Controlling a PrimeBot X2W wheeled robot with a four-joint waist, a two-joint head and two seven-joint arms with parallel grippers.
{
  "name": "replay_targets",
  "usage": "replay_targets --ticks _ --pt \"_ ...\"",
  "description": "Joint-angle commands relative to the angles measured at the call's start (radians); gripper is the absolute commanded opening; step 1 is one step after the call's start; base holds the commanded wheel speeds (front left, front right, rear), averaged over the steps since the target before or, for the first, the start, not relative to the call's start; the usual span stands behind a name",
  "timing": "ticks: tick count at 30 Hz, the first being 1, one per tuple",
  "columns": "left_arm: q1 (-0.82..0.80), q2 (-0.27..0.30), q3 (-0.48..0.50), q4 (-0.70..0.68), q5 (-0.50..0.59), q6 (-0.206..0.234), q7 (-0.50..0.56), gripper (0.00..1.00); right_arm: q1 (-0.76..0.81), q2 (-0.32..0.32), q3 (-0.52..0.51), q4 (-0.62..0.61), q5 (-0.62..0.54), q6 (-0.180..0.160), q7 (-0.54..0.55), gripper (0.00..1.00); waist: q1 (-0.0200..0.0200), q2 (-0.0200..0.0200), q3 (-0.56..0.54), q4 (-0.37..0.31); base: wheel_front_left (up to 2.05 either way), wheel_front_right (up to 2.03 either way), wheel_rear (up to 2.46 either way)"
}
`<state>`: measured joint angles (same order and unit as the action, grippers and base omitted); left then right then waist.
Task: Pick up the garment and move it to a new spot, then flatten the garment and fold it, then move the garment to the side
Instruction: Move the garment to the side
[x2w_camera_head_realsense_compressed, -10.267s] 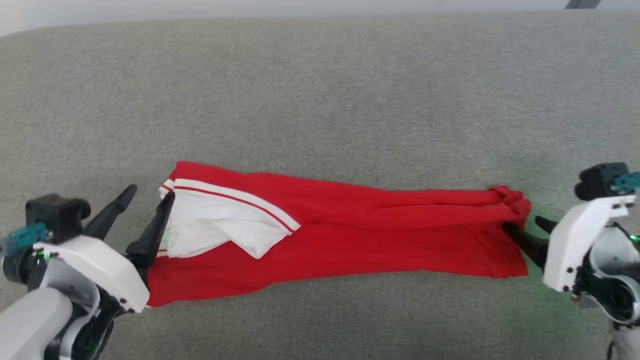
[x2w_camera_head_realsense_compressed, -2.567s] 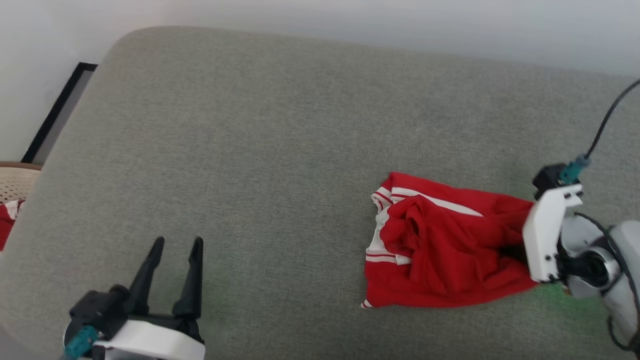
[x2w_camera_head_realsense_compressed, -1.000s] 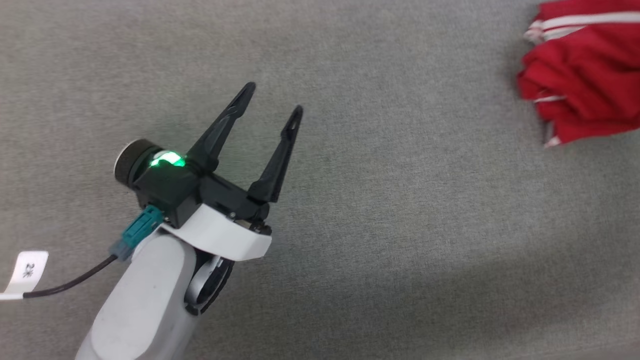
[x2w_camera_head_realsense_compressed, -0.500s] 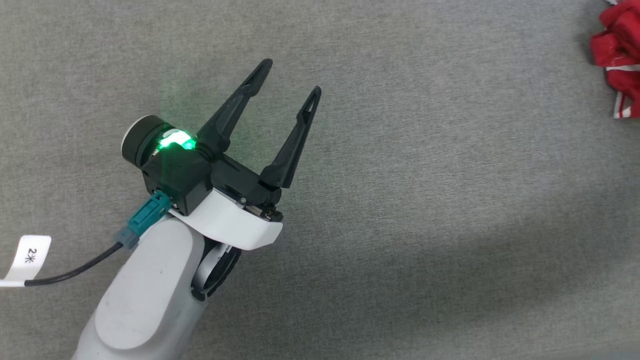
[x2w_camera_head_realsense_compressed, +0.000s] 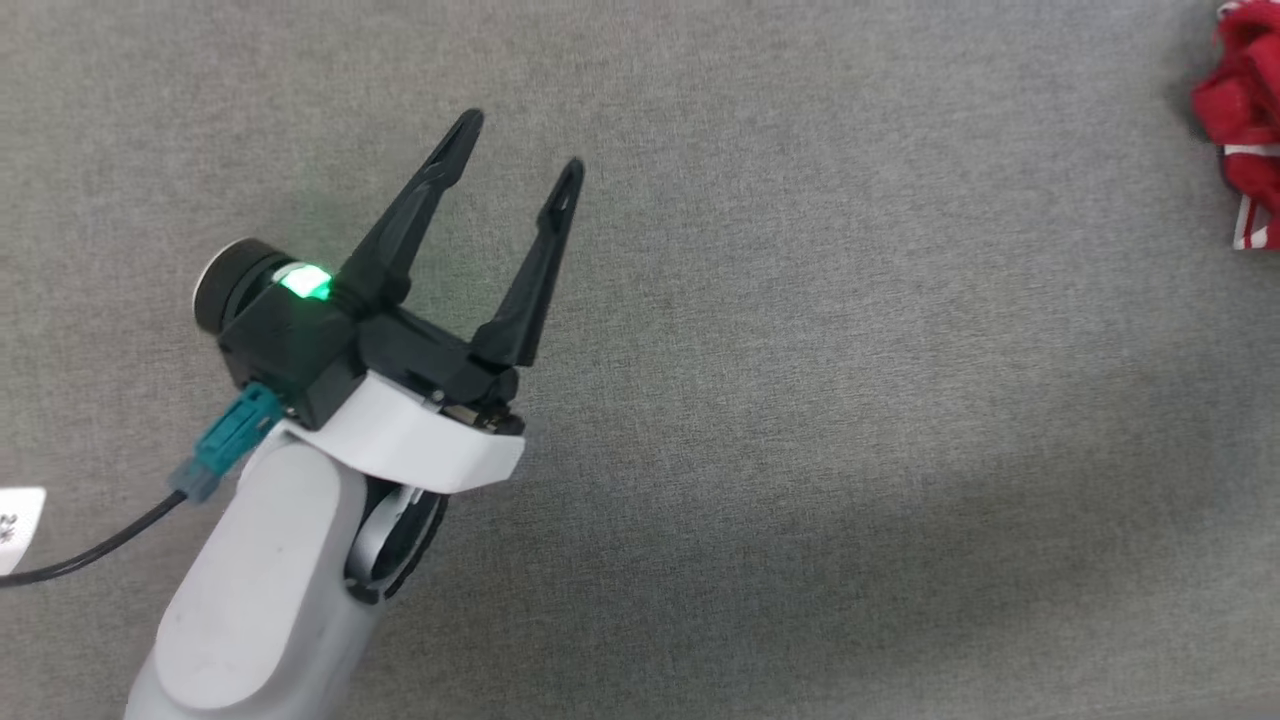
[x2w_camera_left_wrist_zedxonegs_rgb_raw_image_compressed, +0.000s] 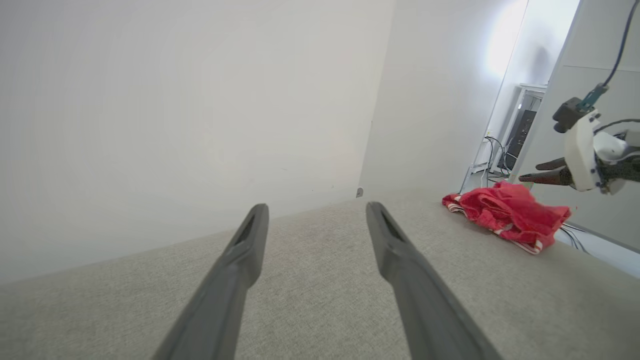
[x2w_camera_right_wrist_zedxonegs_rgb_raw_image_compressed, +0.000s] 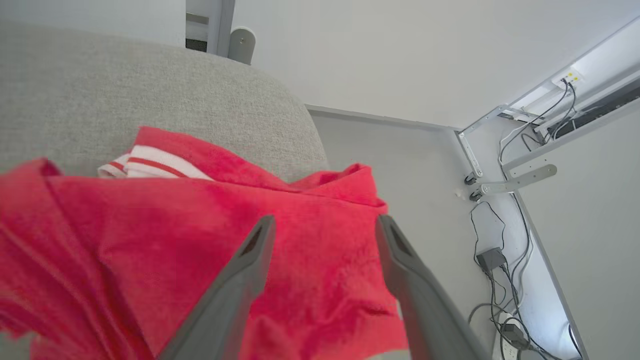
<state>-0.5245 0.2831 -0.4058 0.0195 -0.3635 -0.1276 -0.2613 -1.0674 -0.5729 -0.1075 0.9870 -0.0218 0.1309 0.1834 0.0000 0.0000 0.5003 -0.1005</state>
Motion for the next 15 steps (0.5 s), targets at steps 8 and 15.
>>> replay_targets --ticks 8,15 --pt "0.091 0.007 0.079 0.013 -0.034 -0.003 -0.005 1.00 0.021 0.074 -0.052 0.016 0.022 0.000 -0.102 1.00 0.0000 0.0000 -0.085 -0.002 0.00 0.00 0.00" --pt "0.158 0.002 0.163 0.025 -0.020 -0.003 -0.005 1.00 0.079 0.151 -0.011 -0.007 0.093 0.000 -0.199 1.00 0.0000 0.0000 -0.153 0.005 0.00 0.00 0.00"
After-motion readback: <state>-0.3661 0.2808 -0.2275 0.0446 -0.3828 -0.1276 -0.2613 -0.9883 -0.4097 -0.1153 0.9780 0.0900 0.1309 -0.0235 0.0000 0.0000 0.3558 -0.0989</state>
